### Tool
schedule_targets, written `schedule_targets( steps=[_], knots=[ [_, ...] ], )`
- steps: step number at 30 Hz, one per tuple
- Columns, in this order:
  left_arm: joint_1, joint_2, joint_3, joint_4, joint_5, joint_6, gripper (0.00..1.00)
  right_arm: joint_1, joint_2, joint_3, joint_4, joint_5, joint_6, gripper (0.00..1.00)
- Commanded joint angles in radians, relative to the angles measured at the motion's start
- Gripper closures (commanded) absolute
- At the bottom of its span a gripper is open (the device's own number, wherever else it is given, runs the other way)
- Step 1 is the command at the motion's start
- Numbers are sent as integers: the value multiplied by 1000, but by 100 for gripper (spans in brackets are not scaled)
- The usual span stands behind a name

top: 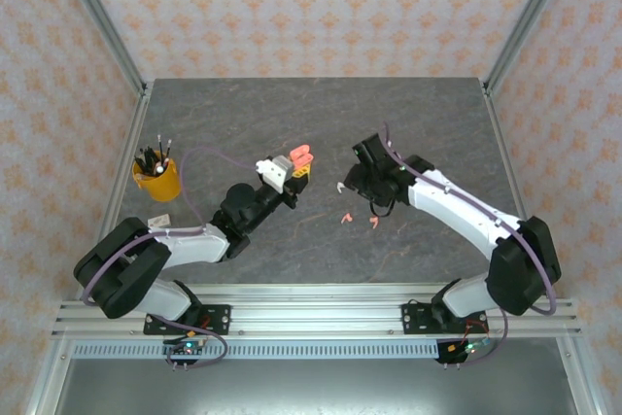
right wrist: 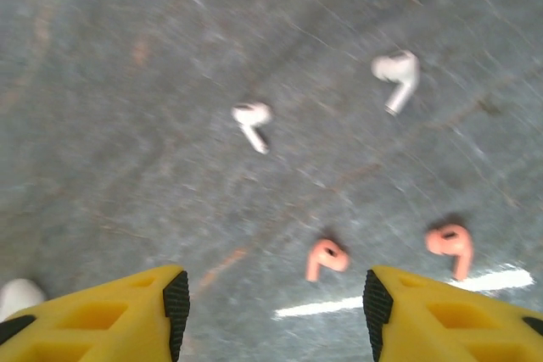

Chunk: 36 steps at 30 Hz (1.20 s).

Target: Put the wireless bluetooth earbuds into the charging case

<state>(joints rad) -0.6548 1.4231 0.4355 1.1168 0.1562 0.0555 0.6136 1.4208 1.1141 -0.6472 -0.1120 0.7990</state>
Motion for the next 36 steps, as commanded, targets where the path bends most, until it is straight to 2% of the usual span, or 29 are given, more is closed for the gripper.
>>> schedule_targets(
  steps=[1, 11, 19, 36],
  knots=[
    [-7, 3, -7, 46, -12, 33, 100, -13, 24, 78, -19, -1, -46, 42],
    [-6, 18, -3, 102, -93, 11, 100, 20, 113, 25, -77, 18, 106, 44],
    [-7, 13, 14, 126, -89, 11, 100, 68, 181, -12, -85, 72, 268, 45],
    [-3, 39, 26, 137, -84, 17, 100, 106, 284, -27, -51, 21, 628, 43]
  ],
)
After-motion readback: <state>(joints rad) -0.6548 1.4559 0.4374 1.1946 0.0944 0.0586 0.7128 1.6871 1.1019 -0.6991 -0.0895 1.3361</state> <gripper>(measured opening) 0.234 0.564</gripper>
